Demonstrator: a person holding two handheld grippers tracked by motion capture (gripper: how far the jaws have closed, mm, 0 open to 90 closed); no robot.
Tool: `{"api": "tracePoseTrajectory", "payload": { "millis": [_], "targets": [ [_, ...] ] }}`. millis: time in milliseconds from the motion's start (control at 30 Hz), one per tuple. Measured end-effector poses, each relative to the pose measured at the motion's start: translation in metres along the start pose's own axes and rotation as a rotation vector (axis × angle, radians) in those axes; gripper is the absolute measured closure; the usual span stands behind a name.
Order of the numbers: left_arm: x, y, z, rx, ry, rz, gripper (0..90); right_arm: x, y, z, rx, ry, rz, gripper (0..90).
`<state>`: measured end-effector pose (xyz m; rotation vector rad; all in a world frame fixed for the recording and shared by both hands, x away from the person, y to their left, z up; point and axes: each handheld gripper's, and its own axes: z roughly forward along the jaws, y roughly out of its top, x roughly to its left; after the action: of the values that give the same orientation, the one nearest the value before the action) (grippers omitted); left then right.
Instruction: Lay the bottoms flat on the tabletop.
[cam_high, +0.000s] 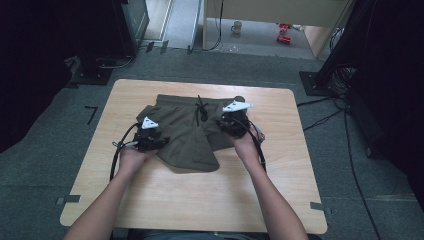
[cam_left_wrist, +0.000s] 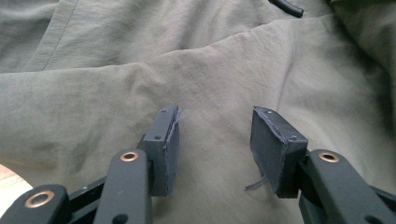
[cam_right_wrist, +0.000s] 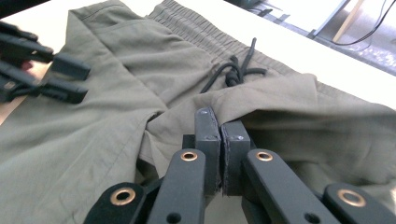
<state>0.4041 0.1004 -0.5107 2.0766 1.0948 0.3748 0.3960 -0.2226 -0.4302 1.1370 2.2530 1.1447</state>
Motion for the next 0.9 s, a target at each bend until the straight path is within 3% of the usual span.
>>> {"api": "tracePoseTrajectory", "payload": {
  "millis": [233, 467, 567, 733, 833, 900],
  "targets": [
    [-0.001, 0.001, 0.001, 0.002, 0.013, 0.004, 52.1, 0.008, -0.028, -0.042, -0.02, -0.011, -0.008, 88.0],
    [0.0, 0.004, 0.004, 0.005, 0.021, -0.004, 52.2, 0.014, -0.063, -0.074, -0.034, -0.028, 0.022, 87.9],
    [0.0, 0.005, 0.006, -0.003, 0.028, 0.003, 52.3, 0.017, -0.075, -0.081, -0.023, -0.047, 0.014, 87.9],
    [-0.002, 0.009, 0.011, -0.003, 0.047, 0.012, 53.1, 0.024, -0.1, -0.09, -0.014, -0.03, 0.062, 87.9],
    [-0.004, 0.016, 0.014, 0.039, 0.067, 0.019, 55.3, 0.031, -0.113, -0.094, -0.003, -0.027, 0.074, 87.9],
    [-0.004, 0.018, 0.015, 0.037, 0.07, 0.027, 55.7, 0.035, -0.122, -0.096, 0.003, -0.022, 0.086, 88.0]
  ]
}}
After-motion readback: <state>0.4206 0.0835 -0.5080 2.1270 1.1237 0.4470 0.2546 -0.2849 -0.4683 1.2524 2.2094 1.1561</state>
